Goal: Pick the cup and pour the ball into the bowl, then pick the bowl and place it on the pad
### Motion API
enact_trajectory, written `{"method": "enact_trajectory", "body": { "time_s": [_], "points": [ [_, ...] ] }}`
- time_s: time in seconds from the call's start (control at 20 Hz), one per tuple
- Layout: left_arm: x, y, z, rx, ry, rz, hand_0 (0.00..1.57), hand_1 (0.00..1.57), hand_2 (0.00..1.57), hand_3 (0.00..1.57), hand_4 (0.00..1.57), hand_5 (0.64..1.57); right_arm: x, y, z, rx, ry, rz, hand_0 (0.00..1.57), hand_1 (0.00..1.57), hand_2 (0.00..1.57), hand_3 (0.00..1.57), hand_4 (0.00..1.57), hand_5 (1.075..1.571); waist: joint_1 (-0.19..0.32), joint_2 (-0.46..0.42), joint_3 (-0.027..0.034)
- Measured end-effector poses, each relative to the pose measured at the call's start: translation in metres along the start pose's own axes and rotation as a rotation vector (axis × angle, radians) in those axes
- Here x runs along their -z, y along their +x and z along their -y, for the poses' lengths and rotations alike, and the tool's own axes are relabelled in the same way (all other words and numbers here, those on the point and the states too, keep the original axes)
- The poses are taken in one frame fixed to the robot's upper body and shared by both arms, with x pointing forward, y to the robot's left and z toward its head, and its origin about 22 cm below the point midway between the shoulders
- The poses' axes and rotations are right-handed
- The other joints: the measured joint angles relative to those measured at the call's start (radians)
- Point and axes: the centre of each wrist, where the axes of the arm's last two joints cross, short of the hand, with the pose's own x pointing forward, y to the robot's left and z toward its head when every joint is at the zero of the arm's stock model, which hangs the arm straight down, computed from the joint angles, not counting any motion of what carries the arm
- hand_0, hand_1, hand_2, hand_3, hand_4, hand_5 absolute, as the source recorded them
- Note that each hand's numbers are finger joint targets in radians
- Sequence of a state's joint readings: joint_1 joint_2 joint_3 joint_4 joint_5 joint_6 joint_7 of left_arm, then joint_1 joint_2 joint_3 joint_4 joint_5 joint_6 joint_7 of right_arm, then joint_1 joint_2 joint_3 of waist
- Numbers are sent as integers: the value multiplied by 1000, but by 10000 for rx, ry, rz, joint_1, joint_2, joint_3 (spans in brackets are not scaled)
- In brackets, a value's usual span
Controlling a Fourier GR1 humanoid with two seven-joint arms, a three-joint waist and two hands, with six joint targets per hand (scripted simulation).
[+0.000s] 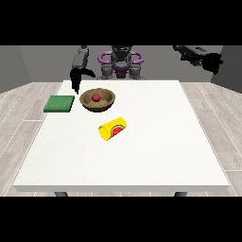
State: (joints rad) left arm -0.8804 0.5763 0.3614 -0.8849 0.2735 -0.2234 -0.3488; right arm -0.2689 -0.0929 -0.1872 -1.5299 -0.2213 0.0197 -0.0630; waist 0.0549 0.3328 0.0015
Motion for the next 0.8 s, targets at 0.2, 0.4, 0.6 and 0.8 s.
{"method": "enact_trajectory", "body": {
  "time_s": [0.2, 0.4, 0.6, 0.8],
  "points": [
    [17, 30, -10, 267, -81, 87, 0, 0, 0, 0, 0, 1543, 5, -26, 21, 170, -65, -257, 0, 0, 0, 0, 297, 1571, -26, 97, 3],
    [32, 61, -16, 430, -121, 468, 0, 0, 0, 0, 0, 1542, 12, -46, 32, 311, -138, -460, 0, 0, 0, 0, 307, 1568, -48, 249, 0],
    [40, 79, -18, 412, -176, 435, 0, 0, 0, 0, 0, 1535, 15, -66, 34, 545, -320, -1015, 0, 0, 0, 0, 412, 1571, -26, 98, 1],
    [50, 98, -15, 299, -247, 656, 0, 0, 0, 0, 0, 1536, 34, -70, 33, 827, -585, -1267, 0, 0, 0, 0, 403, 1571, 38, 180, -2]
  ]
}}
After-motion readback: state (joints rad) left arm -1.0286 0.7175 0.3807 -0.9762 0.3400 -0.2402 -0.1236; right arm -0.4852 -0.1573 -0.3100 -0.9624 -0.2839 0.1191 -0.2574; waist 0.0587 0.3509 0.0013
